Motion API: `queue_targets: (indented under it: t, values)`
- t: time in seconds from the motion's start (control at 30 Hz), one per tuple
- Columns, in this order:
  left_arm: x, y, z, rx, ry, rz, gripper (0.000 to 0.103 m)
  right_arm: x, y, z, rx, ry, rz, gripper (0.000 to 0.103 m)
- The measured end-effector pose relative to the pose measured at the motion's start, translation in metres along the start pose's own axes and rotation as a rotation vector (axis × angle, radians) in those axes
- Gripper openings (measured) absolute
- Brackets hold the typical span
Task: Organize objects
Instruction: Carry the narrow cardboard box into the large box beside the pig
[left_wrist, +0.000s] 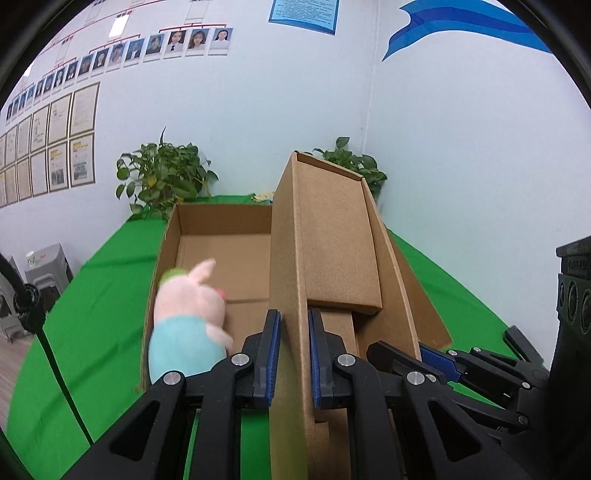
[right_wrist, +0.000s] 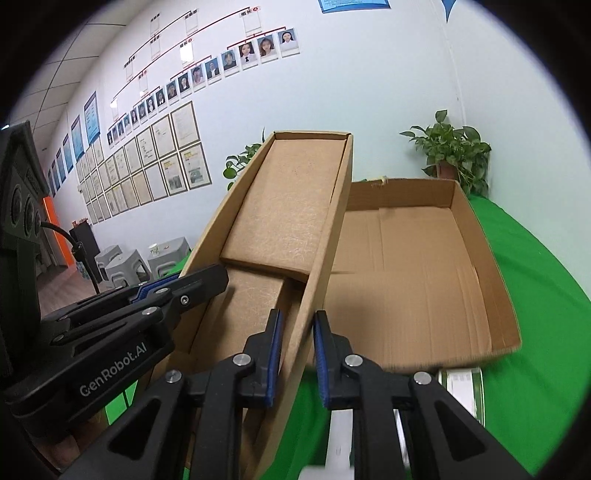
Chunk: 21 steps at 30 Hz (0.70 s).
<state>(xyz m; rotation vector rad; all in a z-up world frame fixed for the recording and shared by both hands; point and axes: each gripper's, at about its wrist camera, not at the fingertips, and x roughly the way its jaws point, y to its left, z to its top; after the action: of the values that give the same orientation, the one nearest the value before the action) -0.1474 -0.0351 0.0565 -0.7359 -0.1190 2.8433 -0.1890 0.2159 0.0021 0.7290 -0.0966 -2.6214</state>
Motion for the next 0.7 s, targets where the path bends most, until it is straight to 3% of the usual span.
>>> queue_targets:
  t: [0.33, 0.53, 0.7]
  values:
    - [0.066, 0.033, 0.043, -0.010, 0.046, 0.029, 0.011, 0.048, -0.008, 0.038, -0.007, 0.015, 0.008, 0.015]
    - [0.111, 0.048, 0.039, -0.022, 0.104, 0.069, 0.011, 0.083, -0.016, 0.043, -0.003, 0.052, 0.016, 0.013]
    - [0.162, 0.061, 0.014, -0.021, 0.222, 0.126, 0.010, 0.124, -0.026, 0.023, 0.051, 0.108, 0.023, 0.012]
